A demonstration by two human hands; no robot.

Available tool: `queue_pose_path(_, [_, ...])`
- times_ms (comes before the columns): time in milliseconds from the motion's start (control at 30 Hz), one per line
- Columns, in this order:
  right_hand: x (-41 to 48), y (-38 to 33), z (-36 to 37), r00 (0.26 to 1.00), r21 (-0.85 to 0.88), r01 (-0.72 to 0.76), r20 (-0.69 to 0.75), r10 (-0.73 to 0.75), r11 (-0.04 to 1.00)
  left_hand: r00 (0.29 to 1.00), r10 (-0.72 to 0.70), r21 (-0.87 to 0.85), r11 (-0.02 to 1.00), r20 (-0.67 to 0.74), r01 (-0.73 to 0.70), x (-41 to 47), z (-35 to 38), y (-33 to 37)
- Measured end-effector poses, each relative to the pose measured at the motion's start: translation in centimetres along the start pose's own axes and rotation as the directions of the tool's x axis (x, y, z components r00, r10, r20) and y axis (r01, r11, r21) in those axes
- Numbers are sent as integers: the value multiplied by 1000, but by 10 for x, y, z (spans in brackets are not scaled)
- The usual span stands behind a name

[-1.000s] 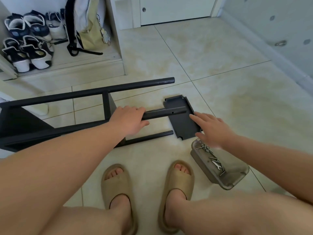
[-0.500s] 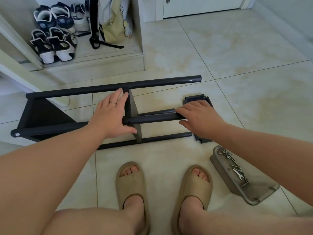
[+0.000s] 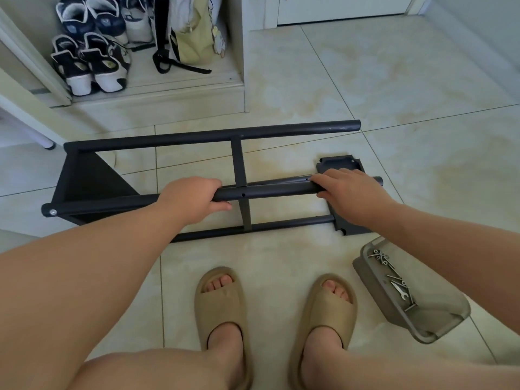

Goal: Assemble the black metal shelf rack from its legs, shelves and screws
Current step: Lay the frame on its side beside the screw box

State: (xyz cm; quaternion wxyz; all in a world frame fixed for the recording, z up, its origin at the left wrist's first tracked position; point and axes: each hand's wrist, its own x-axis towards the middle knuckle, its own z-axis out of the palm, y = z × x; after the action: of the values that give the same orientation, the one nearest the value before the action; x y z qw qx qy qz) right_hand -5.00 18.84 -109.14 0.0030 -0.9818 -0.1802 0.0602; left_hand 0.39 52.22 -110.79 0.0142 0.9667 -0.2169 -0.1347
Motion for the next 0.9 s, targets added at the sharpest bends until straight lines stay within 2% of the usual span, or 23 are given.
queue_pose_path(267, [-32, 57, -3, 982, 43, -189, -9, 190, 981, 1000, 30, -35, 999, -9, -30, 43, -2, 75])
queue_pose_path(367, [-37, 67, -3, 976, 66, -218, -6, 219, 974, 1000, 19, -32, 999, 16, -18, 51, -2, 90])
queue_pose_path(633, [-25, 49, -4, 987, 68, -157, -22, 159, 985, 997, -19, -66, 998, 70, 23, 32, -4, 72])
queue_pose_path(900, [17, -29, -13, 999, -20, -23, 25, 24, 1000, 991, -106, -32, 994, 76, 109, -21, -2, -12])
